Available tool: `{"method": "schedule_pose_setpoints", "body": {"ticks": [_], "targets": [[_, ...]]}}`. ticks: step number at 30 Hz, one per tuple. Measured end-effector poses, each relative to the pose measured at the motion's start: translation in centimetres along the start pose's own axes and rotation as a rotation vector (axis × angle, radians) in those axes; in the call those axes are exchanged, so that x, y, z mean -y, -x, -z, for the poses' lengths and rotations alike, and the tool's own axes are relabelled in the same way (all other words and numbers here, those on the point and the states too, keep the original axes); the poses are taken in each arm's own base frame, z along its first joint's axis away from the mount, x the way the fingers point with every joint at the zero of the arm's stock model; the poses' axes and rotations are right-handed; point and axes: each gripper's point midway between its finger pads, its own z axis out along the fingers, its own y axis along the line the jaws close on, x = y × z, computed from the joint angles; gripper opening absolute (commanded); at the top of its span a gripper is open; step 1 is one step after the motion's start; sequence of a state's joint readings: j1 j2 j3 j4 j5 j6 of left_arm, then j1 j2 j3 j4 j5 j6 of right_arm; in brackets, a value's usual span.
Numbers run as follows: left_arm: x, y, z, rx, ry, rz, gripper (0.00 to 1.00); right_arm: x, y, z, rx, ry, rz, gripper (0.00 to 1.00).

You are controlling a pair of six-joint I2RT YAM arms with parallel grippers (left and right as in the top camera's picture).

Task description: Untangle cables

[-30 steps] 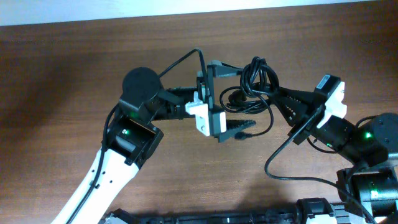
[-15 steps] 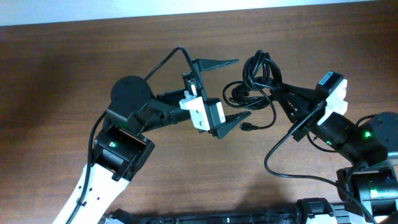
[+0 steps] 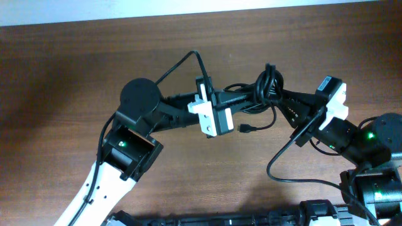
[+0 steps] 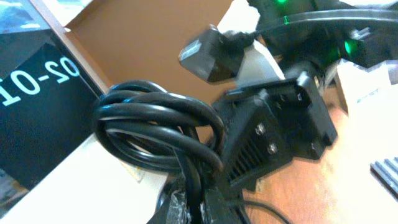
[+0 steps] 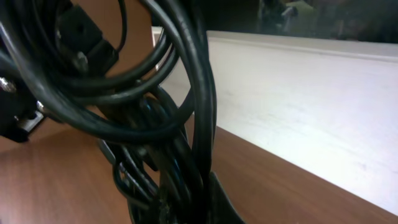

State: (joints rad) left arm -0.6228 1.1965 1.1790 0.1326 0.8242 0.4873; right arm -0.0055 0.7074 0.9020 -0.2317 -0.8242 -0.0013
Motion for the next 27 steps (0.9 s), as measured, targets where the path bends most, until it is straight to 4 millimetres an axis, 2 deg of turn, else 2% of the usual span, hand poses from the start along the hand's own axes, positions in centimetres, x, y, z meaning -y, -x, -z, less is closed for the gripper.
{"method": "schedule_pose_setpoints", "body": {"ticks": [8, 11, 14, 18, 20, 22, 23, 24, 25, 26, 27], "targets": [[-1.6, 3.4, -0.1, 0.157, 0.027, 0.325, 0.00, 0.8, -0.2, -0.1, -0.016, -0.040, 0.052, 0.04], [-1.7, 3.5, -0.1, 0.164, 0.023, 0.394, 0.00, 1.1, -0.7, -0.4, -0.034, -0.039, 0.045, 0.04], [-2.1, 3.4, 0.0, 0.163, 0.040, 0.393, 0.00, 1.2, -1.0, -0.4, -0.046, -0.043, 0.032, 0.04], [-3.6, 2.4, 1.0, 0.136, 0.096, 0.254, 0.02, 1.4, -1.5, -0.4, -0.064, -0.053, 0.018, 0.04], [-4.3, 2.1, 1.5, 0.122, 0.125, 0.172, 0.17, 1.5, -1.9, -0.4, -0.076, -0.057, 0.005, 0.04], [-5.4, 2.2, 2.2, 0.118, 0.169, 0.078, 0.21, 1.8, -2.6, -0.5, -0.100, -0.069, -0.018, 0.04], [-5.7, 2.3, 2.5, 0.116, 0.186, 0.057, 0.40, 2.1, -2.9, -0.6, -0.111, -0.077, -0.028, 0.04], [-6.4, 2.4, 3.0, 0.103, 0.226, 0.030, 0.64, 2.5, -3.3, -0.7, -0.123, -0.087, -0.038, 0.04], [-6.8, 2.0, 3.1, 0.085, 0.250, 0.032, 0.72, 2.5, -3.4, -0.8, -0.126, -0.090, -0.040, 0.04], [-7.1, 1.5, 3.2, 0.062, 0.272, 0.041, 0.86, 2.6, -3.5, -0.8, -0.127, -0.093, -0.040, 0.04], [-7.3, 1.1, 3.2, 0.049, 0.284, 0.054, 0.88, 2.6, -3.5, -0.8, -0.128, -0.095, -0.041, 0.04]]}}
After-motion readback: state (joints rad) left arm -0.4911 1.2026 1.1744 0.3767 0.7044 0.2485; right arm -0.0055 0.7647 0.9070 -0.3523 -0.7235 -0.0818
